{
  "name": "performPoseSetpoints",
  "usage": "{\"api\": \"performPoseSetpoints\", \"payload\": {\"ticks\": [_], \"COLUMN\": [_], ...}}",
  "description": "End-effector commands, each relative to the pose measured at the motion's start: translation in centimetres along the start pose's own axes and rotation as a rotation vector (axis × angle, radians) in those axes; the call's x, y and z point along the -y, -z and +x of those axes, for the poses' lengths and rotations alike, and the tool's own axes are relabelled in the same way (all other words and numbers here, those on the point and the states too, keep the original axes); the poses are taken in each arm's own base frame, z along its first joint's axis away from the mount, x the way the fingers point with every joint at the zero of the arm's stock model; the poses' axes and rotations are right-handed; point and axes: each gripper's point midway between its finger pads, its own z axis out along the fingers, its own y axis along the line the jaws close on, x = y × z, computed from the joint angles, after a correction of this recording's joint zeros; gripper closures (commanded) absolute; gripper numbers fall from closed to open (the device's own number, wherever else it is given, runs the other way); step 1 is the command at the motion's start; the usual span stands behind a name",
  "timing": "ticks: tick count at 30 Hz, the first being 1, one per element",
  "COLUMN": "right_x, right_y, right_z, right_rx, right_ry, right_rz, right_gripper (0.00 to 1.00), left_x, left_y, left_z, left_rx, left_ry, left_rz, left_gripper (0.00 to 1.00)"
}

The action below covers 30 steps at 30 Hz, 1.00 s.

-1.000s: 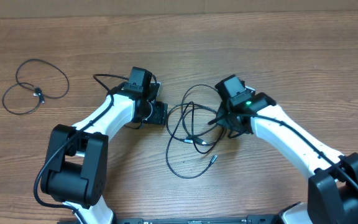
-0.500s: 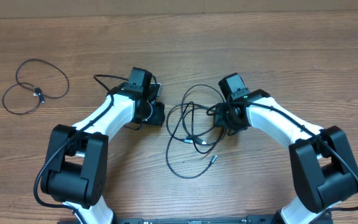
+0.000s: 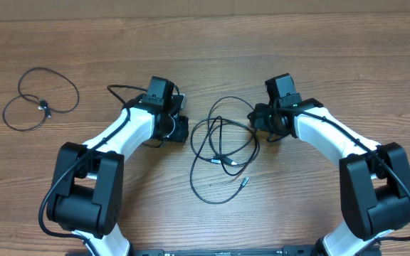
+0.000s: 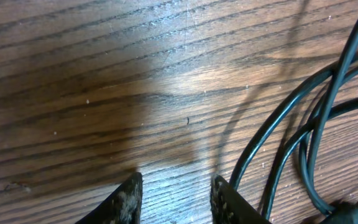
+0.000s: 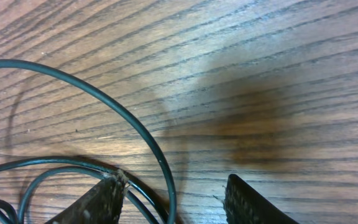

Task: Untangle cables
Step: 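Pull the right gripper rightward, spreading the cable loops apart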

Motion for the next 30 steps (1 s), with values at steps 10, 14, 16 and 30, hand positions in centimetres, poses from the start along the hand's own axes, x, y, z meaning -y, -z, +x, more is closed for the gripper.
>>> {"api": "performPoseSetpoints", "payload": {"ticks": [10, 14, 16, 30], "right_x": [0.1, 0.2, 0.2, 0.3], "right_y": [-0.2, -0.2, -0.2, -0.3], "right_z": [0.4, 0.3, 0.3, -0.3], "right_rx": [0.005, 0.009, 0.009, 0.035], "right_ry": [0.026, 0.026, 0.026, 0.032], "right_rz": [-0.002, 0.004, 0.004, 0.015], "right_gripper": [0.62, 0.67, 0.74, 0.78], "left_x": [2.7, 2.8, 2.8, 2.9], "left_y": [-0.2, -0.2, -0.2, -0.2], "left_z": [0.4, 0.4, 0.4, 0.2], "left_rx": [-0.021, -0.021, -0.021, -0.015], "left_ry": [-0.002, -0.002, -0.002, -0.005], "left_rz": [0.149, 0.155, 0.155, 0.156], "left_gripper": [0.58, 0.58, 0.58, 0.55]}}
